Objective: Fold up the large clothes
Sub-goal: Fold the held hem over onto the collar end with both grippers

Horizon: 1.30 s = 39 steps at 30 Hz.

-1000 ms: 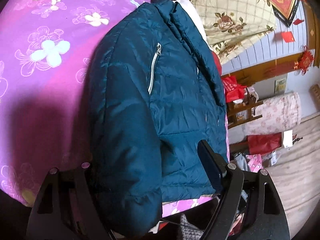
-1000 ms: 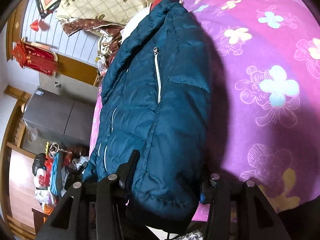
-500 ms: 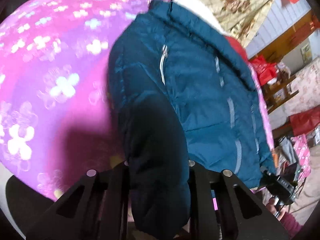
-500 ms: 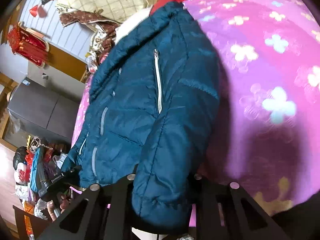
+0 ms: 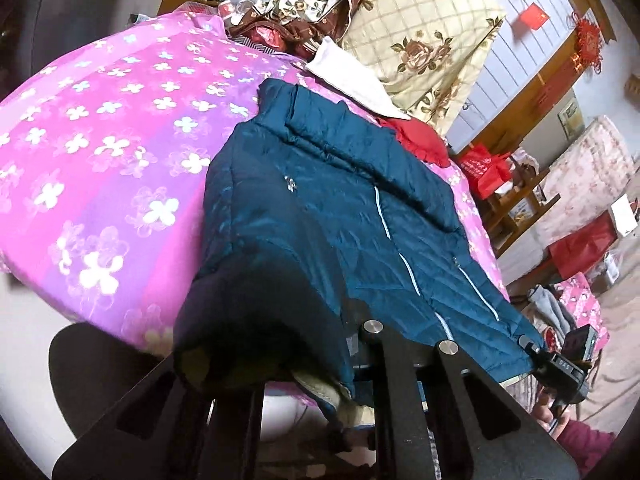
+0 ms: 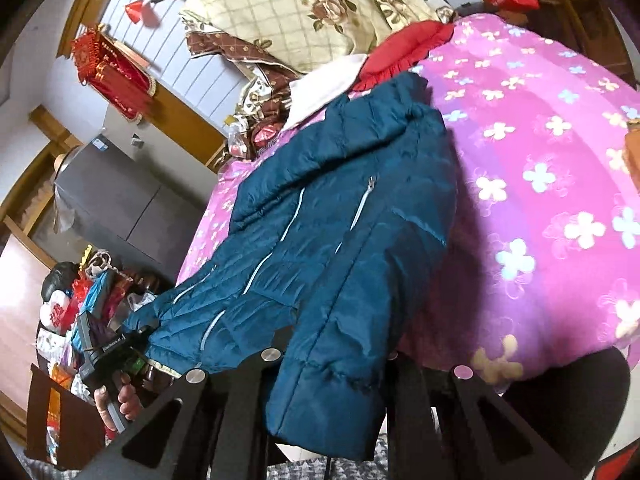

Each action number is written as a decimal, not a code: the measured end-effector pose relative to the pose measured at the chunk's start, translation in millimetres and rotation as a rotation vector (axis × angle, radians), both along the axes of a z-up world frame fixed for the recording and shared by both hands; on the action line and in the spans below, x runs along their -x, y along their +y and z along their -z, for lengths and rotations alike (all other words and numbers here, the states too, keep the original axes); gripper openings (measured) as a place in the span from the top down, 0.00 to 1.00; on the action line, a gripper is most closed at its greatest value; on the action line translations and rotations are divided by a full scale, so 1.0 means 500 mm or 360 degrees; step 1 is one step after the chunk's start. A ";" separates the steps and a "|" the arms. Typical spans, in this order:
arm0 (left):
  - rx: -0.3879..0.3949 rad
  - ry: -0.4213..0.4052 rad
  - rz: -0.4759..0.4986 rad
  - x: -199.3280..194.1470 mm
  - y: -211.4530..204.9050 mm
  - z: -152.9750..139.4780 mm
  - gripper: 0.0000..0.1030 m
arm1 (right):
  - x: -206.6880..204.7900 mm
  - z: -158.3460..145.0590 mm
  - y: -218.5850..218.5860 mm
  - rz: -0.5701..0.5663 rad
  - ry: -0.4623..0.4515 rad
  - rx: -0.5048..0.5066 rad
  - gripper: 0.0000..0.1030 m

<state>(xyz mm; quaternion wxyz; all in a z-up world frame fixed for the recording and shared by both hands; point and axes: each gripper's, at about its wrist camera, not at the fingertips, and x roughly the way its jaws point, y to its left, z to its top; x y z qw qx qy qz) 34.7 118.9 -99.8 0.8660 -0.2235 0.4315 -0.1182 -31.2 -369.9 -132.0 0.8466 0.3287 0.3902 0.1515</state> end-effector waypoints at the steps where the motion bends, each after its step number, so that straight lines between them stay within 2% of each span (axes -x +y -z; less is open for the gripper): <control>1: -0.0009 -0.0006 -0.0001 0.003 -0.003 -0.004 0.90 | 0.001 -0.008 0.002 0.0000 -0.0015 0.0019 0.86; 5: -0.0062 -0.0067 0.0018 -0.015 -0.018 -0.033 0.90 | -0.023 -0.048 0.010 -0.0010 -0.0085 0.0113 0.86; 10: -0.0209 -0.0162 0.0031 -0.082 -0.044 -0.077 0.90 | -0.102 -0.108 0.009 0.0022 -0.0182 0.0221 0.86; 17: -0.0417 -0.0280 -0.0011 -0.229 -0.071 -0.150 0.90 | -0.234 -0.194 0.003 0.0126 -0.0284 0.0348 0.86; 24: -0.0492 -0.0223 -0.0126 -0.403 -0.075 -0.167 0.90 | -0.392 -0.243 -0.004 0.0186 -0.0263 0.0444 0.86; 32: -0.0593 -0.0079 -0.0209 -0.610 -0.097 -0.127 0.90 | -0.581 -0.225 -0.020 0.0261 -0.0144 0.0541 0.86; 35: -0.0628 -0.0038 -0.0221 -0.680 -0.108 -0.100 0.90 | -0.655 -0.193 -0.039 0.0278 -0.0084 0.0524 0.86; 39: -0.0669 0.0050 -0.0254 -0.770 -0.122 -0.041 0.88 | -0.756 -0.122 -0.064 0.0298 0.0026 0.0513 0.86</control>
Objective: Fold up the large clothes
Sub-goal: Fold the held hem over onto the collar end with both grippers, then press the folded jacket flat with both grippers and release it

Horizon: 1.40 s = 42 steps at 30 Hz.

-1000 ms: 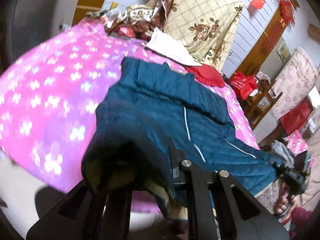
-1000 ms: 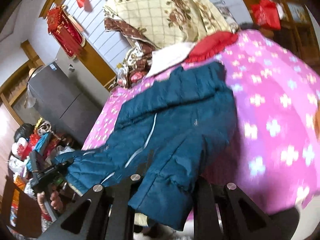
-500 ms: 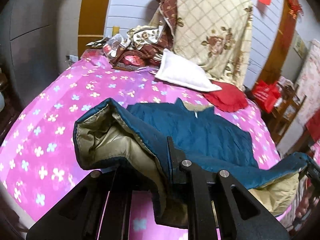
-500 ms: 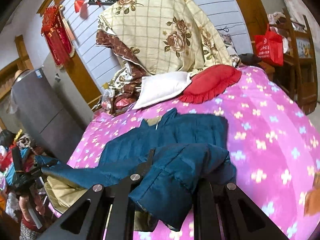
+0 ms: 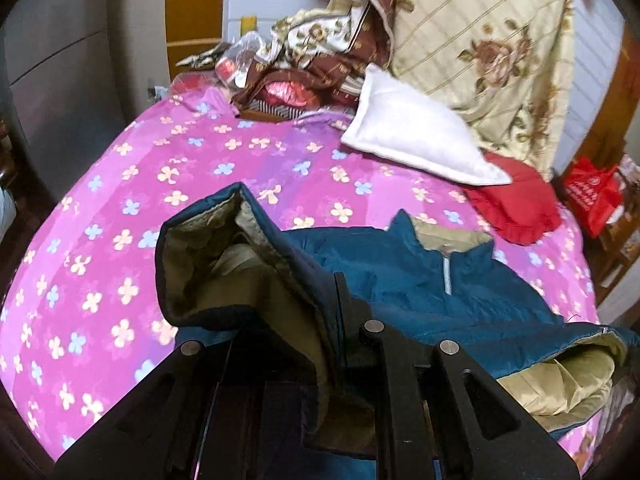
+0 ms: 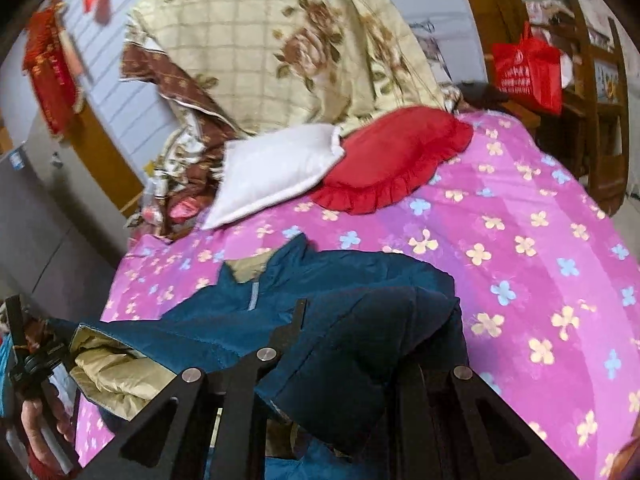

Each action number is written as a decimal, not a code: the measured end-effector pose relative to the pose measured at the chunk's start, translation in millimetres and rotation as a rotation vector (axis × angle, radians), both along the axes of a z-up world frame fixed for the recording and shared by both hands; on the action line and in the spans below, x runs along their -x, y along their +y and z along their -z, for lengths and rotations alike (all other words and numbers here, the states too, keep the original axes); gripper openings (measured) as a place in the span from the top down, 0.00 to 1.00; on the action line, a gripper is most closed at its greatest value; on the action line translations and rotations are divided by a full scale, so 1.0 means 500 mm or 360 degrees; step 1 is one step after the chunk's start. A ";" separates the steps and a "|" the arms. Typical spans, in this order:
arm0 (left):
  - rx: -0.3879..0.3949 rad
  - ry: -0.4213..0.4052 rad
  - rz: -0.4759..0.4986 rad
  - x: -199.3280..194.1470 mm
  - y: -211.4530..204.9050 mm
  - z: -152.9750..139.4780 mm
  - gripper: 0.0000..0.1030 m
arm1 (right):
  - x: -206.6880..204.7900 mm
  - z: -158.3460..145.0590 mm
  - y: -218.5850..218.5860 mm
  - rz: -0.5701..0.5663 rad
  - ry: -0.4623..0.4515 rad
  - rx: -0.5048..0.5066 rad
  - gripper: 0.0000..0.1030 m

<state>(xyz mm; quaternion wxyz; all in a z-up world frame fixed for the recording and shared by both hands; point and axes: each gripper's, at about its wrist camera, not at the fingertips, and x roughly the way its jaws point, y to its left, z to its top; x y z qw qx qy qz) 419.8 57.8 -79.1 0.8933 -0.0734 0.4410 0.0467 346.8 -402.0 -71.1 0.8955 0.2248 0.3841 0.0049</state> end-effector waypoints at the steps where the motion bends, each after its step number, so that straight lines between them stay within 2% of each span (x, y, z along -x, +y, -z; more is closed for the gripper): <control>1: -0.0014 0.0020 -0.0010 -0.013 -0.003 0.015 0.86 | -0.019 0.018 -0.003 0.0006 0.0027 0.0006 0.86; 6: -0.0055 0.0138 -0.0026 -0.100 -0.025 0.116 0.85 | -0.101 0.135 -0.013 0.0060 0.0194 0.0040 0.85; 10: -0.0004 0.0187 -0.0028 -0.137 -0.030 0.171 0.82 | -0.128 0.203 -0.029 0.0072 0.0242 -0.0033 0.75; 11: 0.0050 0.0179 -0.0020 -0.140 -0.024 0.171 0.80 | -0.128 0.204 -0.033 0.0062 0.0236 -0.0053 0.74; 13: 0.0234 0.0155 0.0002 -0.142 -0.004 0.163 0.71 | -0.120 0.194 -0.046 0.0042 0.0195 -0.0119 0.68; 14: 0.0393 0.0141 0.0005 -0.138 0.018 0.153 0.68 | -0.114 0.185 -0.052 0.0045 0.0166 -0.0161 0.67; 16: 0.0621 0.0112 0.0001 -0.137 0.044 0.136 0.56 | -0.101 0.160 -0.067 0.0050 0.0091 -0.0265 0.58; 17: 0.0745 0.0087 -0.0012 -0.133 0.059 0.124 0.53 | -0.094 0.142 -0.072 0.0042 0.0054 -0.0314 0.57; 18: 0.0844 0.0062 -0.0030 -0.131 0.070 0.110 0.46 | -0.088 0.126 -0.072 0.0041 0.0020 -0.0327 0.56; 20: 0.0978 0.0001 -0.0052 -0.115 0.085 0.077 0.37 | -0.079 0.094 -0.064 0.0033 -0.0027 -0.0317 0.55; 22: 0.0994 -0.0054 -0.0032 -0.104 0.086 0.041 0.34 | -0.066 0.064 -0.058 0.0027 -0.0072 -0.0299 0.54; 24: 0.0949 -0.0106 0.0010 -0.089 0.079 -0.001 0.34 | -0.051 0.030 -0.053 0.0033 -0.0131 -0.0240 0.53; 26: 0.0830 -0.0131 0.0027 -0.070 0.066 -0.032 0.33 | -0.031 -0.006 -0.042 0.0046 -0.0203 -0.0166 0.43; 27: 0.0748 -0.0137 0.0045 -0.060 0.055 -0.042 0.33 | -0.022 -0.019 -0.033 0.0051 -0.0223 -0.0123 0.34; 30: 0.0430 -0.0109 0.0104 -0.036 -0.005 -0.038 0.33 | -0.013 -0.019 0.023 -0.0003 -0.0178 0.0078 0.34; 32: 0.0307 -0.0060 0.0166 -0.028 -0.048 -0.004 0.33 | -0.021 0.020 0.061 -0.0093 -0.0086 0.0128 0.34; 35: 0.0267 0.0042 0.0286 -0.027 -0.113 0.080 0.33 | -0.043 0.087 0.098 -0.0132 0.0023 0.0186 0.34; 39: 0.0150 0.0116 0.0315 -0.057 -0.162 0.171 0.33 | -0.103 0.182 0.125 -0.0142 0.0147 0.0386 0.34; 42: -0.0005 0.0065 0.0304 -0.088 -0.185 0.211 0.32 | -0.137 0.215 0.123 -0.0118 0.0119 0.0478 0.33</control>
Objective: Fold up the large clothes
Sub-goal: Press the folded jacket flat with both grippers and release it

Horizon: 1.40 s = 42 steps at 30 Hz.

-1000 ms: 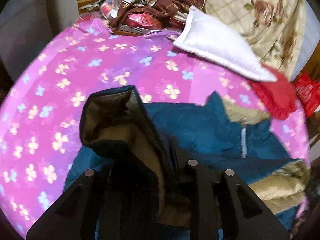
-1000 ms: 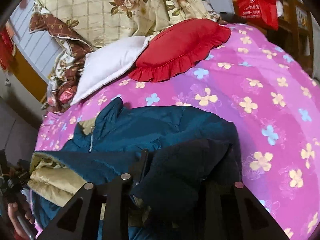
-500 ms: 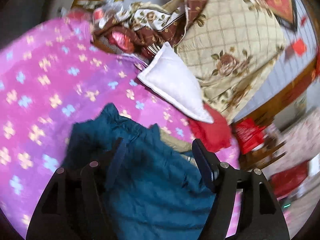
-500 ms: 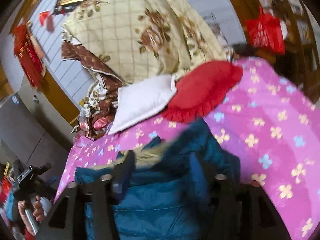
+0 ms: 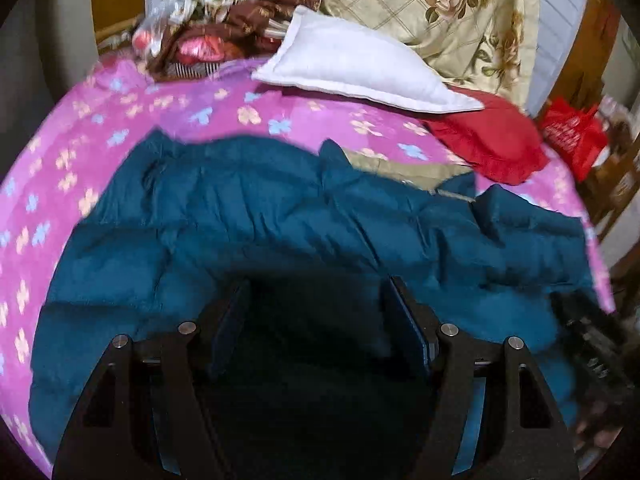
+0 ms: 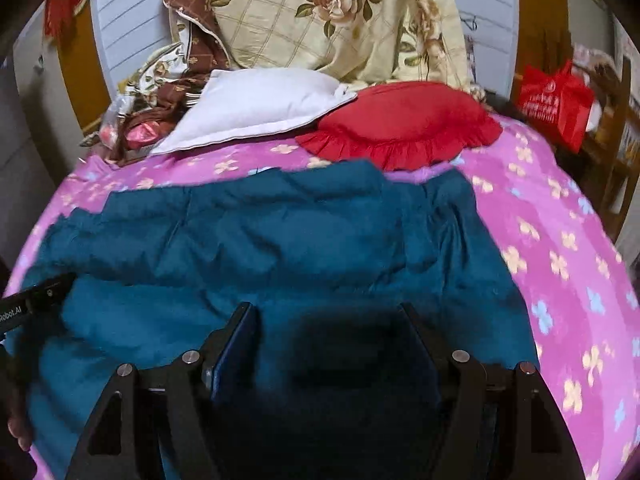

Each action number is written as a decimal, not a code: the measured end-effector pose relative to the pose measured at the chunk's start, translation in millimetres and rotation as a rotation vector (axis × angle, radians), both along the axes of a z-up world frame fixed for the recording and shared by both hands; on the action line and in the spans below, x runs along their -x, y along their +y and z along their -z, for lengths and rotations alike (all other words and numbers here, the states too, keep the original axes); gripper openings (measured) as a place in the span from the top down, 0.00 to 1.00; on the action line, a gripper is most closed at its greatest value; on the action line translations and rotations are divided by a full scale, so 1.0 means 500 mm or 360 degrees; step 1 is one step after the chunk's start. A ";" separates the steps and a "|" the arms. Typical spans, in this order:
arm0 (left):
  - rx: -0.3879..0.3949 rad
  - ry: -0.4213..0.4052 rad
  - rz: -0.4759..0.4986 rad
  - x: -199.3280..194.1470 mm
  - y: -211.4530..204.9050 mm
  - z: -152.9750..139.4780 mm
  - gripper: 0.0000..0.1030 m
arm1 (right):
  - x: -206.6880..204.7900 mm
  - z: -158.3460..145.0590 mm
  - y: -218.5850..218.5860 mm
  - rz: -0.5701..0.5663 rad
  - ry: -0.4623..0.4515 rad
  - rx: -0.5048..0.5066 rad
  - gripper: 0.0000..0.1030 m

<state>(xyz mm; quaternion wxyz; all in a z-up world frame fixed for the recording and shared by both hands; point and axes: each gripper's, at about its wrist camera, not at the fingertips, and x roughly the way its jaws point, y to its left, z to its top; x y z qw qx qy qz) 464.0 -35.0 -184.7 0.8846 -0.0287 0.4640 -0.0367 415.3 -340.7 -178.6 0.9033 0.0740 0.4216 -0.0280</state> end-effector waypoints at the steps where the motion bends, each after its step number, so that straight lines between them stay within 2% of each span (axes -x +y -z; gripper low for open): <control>1: -0.0037 -0.0007 0.0011 -0.009 -0.007 0.006 0.32 | -0.016 0.010 -0.007 0.0014 -0.0001 -0.0006 0.34; 3: -0.0079 -0.0001 0.0029 -0.038 -0.018 0.020 0.31 | -0.047 0.025 -0.019 0.0045 0.0003 -0.0023 0.34; 11: -0.0052 0.0050 -0.0045 -0.141 -0.023 0.064 0.29 | -0.169 0.068 -0.051 0.0088 0.0073 -0.0110 0.32; 15: -0.0051 0.0076 -0.0043 -0.151 -0.026 0.067 0.28 | -0.188 0.081 -0.048 0.0093 0.0108 -0.0099 0.30; 17: -0.0022 0.0076 -0.0030 -0.134 -0.011 0.042 0.30 | -0.182 0.071 -0.041 0.0090 0.0139 -0.0031 0.31; 20: 0.0059 -0.0016 -0.0073 -0.081 0.049 -0.022 0.30 | -0.137 0.025 -0.039 0.0036 0.0101 0.0077 0.31; 23: 0.0054 -0.0055 -0.0159 -0.024 0.141 -0.058 0.30 | -0.043 -0.030 -0.051 -0.0006 -0.0004 0.0048 0.31; 25: 0.0033 -0.0054 -0.0234 0.006 0.194 -0.051 0.30 | 0.030 -0.045 -0.064 -0.0021 -0.0041 -0.0026 0.31; 28: 0.0022 0.0013 -0.0376 0.043 0.284 -0.010 0.30 | 0.125 -0.023 -0.092 0.0022 -0.0041 -0.0115 0.31; 31: 0.0086 0.0098 -0.0459 0.057 0.345 0.045 0.28 | 0.155 0.018 -0.115 0.0107 0.0022 -0.0079 0.31; 32: 0.0128 0.0134 -0.0470 0.058 0.355 0.059 0.28 | 0.154 0.035 -0.124 0.0143 0.0068 -0.0073 0.30; 34: 0.0158 0.0159 -0.0499 0.063 0.363 0.055 0.29 | 0.148 0.052 -0.145 0.0172 0.0127 -0.0180 0.30; 37: 0.0219 0.0128 -0.0461 0.099 0.350 0.007 0.30 | 0.168 0.025 -0.170 0.0266 0.0127 -0.0284 0.30; 42: 0.0087 -0.0031 -0.0379 0.215 0.315 -0.078 0.30 | 0.279 -0.052 -0.175 0.0236 0.0013 -0.0198 0.30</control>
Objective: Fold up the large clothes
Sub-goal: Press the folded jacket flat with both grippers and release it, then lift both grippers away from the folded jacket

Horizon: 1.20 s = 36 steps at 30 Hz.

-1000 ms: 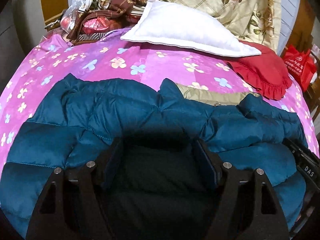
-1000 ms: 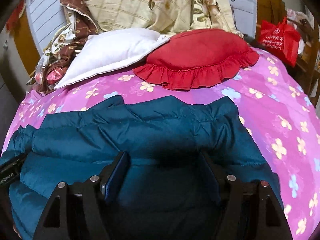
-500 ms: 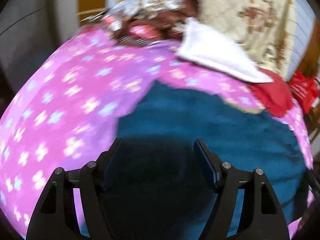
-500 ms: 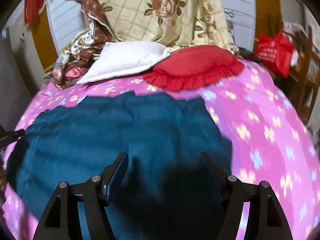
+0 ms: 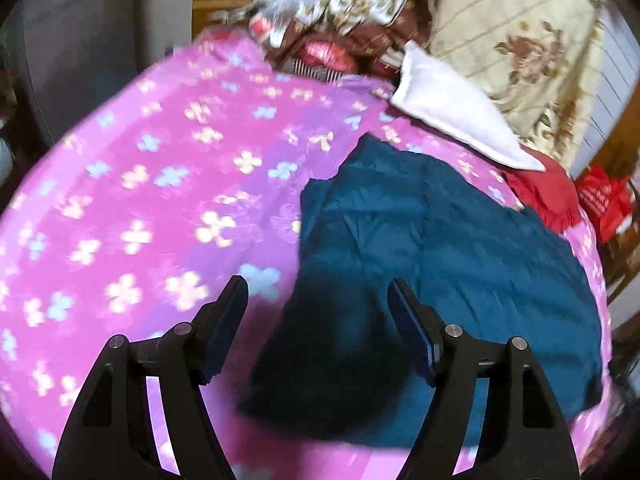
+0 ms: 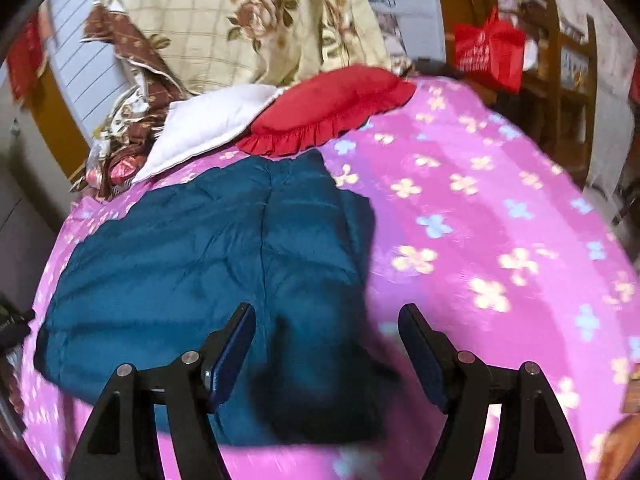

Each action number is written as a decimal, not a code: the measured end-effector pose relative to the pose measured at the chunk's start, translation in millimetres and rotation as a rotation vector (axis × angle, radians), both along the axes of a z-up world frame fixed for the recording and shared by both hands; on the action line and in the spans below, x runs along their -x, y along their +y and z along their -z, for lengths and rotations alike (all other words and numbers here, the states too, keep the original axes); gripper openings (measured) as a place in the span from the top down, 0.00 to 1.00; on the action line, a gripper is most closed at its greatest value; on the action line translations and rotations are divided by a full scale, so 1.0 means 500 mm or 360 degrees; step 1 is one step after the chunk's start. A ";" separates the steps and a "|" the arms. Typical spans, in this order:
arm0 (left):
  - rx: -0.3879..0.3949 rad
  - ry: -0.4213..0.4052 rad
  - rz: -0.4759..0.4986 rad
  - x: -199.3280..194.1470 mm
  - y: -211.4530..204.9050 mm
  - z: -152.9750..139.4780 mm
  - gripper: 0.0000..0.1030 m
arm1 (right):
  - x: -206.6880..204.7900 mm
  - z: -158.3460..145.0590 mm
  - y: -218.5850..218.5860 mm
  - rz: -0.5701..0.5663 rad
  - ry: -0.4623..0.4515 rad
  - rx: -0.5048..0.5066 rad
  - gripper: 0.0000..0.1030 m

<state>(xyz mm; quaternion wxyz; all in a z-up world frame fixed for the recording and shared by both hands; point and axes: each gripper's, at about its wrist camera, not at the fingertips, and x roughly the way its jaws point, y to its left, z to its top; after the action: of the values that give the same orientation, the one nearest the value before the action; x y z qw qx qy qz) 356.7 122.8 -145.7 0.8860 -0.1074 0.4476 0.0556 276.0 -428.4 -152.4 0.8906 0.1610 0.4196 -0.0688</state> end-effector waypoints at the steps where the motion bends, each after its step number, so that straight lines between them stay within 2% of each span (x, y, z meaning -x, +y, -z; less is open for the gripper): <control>1: -0.0031 -0.0017 0.0007 0.021 -0.005 -0.006 0.30 | 0.027 -0.005 -0.002 -0.0002 0.0003 0.0018 0.30; 4: -0.0126 -0.0039 -0.0006 0.109 -0.020 -0.008 0.30 | 0.094 -0.002 -0.008 -0.0003 0.0012 -0.0003 0.30; 8: -0.0106 0.0003 0.0005 0.181 -0.034 0.000 0.30 | 0.151 0.017 -0.018 0.0021 0.0047 -0.0051 0.30; 11: -0.0140 -0.0010 0.0043 0.227 -0.068 -0.023 0.30 | 0.188 0.007 -0.018 0.0033 0.0018 -0.0107 0.30; 14: -0.0146 -0.0104 0.0107 0.272 -0.108 -0.075 0.30 | 0.216 -0.022 -0.013 0.0027 -0.0032 -0.0136 0.30; 20: -0.0148 -0.0338 0.0207 0.349 -0.174 -0.198 0.30 | 0.256 -0.127 0.006 -0.0007 -0.0200 -0.0097 0.30; 23: -0.0281 -0.0456 0.0256 0.386 -0.212 -0.249 0.30 | 0.275 -0.167 0.021 -0.0035 -0.0266 -0.0086 0.30; 26: -0.0376 -0.0555 0.0305 0.424 -0.237 -0.281 0.29 | 0.295 -0.186 0.040 -0.0060 -0.0304 -0.0080 0.30; 31: -0.0316 -0.0602 0.0380 0.448 -0.246 -0.315 0.29 | 0.322 -0.210 0.062 -0.0091 -0.0318 -0.0049 0.30; 36: -0.0349 -0.0649 0.0366 0.442 -0.245 -0.343 0.29 | 0.319 -0.258 0.068 -0.0088 -0.0354 0.0062 0.30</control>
<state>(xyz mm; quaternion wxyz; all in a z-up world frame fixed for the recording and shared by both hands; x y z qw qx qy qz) 135.8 0.1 25.8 0.9648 0.0318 0.2602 -0.0201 116.3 -394.3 -23.1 0.9362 0.1386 0.3210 -0.0342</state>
